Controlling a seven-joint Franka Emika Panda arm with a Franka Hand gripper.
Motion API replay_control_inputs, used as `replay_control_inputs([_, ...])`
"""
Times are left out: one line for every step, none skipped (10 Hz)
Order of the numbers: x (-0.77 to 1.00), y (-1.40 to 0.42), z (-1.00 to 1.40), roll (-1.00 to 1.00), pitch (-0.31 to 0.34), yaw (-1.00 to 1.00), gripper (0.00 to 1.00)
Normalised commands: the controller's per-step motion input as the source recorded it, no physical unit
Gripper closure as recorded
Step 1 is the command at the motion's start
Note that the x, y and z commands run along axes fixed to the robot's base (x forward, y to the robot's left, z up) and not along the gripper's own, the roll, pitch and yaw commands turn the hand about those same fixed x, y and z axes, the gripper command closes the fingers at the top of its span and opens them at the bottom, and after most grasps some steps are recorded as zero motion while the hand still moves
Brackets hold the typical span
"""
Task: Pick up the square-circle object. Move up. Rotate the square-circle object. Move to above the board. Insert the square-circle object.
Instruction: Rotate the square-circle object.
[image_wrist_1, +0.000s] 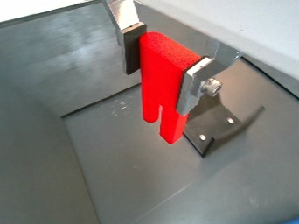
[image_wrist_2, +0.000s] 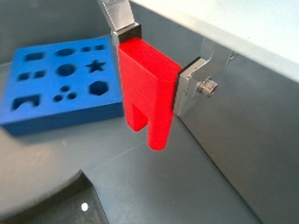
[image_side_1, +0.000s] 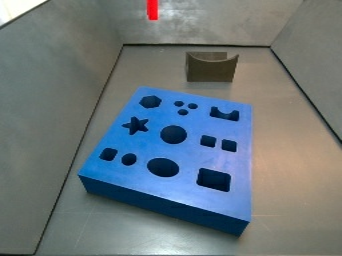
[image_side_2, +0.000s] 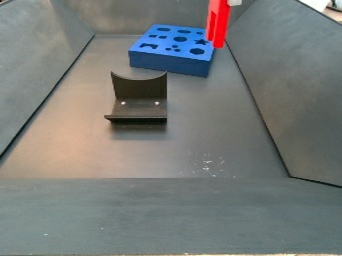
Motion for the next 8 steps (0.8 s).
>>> replay_control_inputs([0.03,0.01,-0.01,0.00,0.008,-1.00,1.00])
replay_control_inputs([0.03,0.01,-0.01,0.00,0.009,-1.00,1.00])
replay_control_inputs([0.03,0.01,-0.01,0.00,0.010,-1.00,1.00])
replay_control_inputs([0.00,0.00,0.00,0.00,0.005,-1.00,1.00])
replay_control_inputs([0.00,0.00,0.00,0.00,0.005,-1.00,1.00])
replay_control_inputs([0.00,0.00,0.00,0.00,0.005,-1.00,1.00])
replay_control_inputs([0.00,0.00,0.00,0.00,0.005,-1.00,1.00])
replay_control_inputs([0.00,0.00,0.00,0.00,0.006,-1.00,1.00])
